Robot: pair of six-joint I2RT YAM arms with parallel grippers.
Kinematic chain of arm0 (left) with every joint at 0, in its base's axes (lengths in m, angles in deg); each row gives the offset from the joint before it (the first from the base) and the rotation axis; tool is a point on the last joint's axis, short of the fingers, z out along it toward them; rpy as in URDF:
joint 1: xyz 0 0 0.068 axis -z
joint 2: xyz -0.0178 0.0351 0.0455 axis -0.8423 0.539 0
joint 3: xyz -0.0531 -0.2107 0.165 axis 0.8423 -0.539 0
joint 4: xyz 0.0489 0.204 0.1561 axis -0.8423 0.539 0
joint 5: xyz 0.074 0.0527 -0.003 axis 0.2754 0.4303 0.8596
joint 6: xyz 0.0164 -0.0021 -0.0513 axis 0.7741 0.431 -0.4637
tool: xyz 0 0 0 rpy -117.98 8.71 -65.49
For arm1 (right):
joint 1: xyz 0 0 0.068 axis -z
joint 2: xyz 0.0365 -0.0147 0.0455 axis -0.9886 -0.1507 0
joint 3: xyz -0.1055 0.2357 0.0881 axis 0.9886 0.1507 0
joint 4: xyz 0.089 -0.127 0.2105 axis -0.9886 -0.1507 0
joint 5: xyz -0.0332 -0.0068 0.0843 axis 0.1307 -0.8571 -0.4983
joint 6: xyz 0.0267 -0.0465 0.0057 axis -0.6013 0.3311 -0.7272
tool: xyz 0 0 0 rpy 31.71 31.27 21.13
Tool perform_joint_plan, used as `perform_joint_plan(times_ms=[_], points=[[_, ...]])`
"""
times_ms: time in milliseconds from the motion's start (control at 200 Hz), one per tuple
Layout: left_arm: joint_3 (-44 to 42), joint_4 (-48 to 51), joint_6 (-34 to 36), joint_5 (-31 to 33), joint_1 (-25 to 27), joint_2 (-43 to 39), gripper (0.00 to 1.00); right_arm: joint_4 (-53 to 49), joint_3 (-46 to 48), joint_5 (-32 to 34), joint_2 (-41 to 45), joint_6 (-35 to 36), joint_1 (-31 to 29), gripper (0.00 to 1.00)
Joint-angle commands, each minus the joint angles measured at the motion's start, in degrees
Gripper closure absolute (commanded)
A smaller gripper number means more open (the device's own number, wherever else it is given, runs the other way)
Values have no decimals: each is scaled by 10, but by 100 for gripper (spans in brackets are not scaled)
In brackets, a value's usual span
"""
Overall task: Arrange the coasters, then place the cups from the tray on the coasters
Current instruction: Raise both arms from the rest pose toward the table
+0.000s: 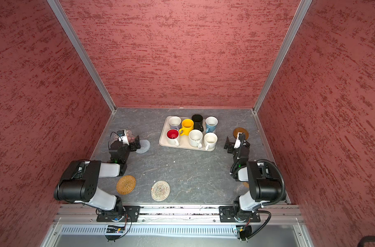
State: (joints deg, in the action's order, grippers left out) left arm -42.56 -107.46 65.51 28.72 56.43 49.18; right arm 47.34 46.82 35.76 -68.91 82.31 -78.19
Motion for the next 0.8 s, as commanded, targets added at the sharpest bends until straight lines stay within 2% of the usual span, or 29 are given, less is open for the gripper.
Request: perform_joint_plan(times_ms=[0,316,416,476,576,646,796], points=[[4,-3,-8,-16,-9,0,0,6,-10,-14,-2,-1,6,1],[5,1,-7,-16,-9,0,1,7,-9,-11,-1,-1,6,1],[12,26,-17,18,-5,-20,0,16,8,35,30,-17,6,1],[20,60,-16,21,-5,-40,0,-32,9,63,90,-24,5,1],[62,176,-19,38,-2,-96,0,-136,-3,90,190,-55,5,1],[83,230,-20,35,-3,-133,0,-169,-5,86,248,-73,5,1],[144,381,-52,35,-4,-211,0,-327,-62,94,336,-130,5,1]])
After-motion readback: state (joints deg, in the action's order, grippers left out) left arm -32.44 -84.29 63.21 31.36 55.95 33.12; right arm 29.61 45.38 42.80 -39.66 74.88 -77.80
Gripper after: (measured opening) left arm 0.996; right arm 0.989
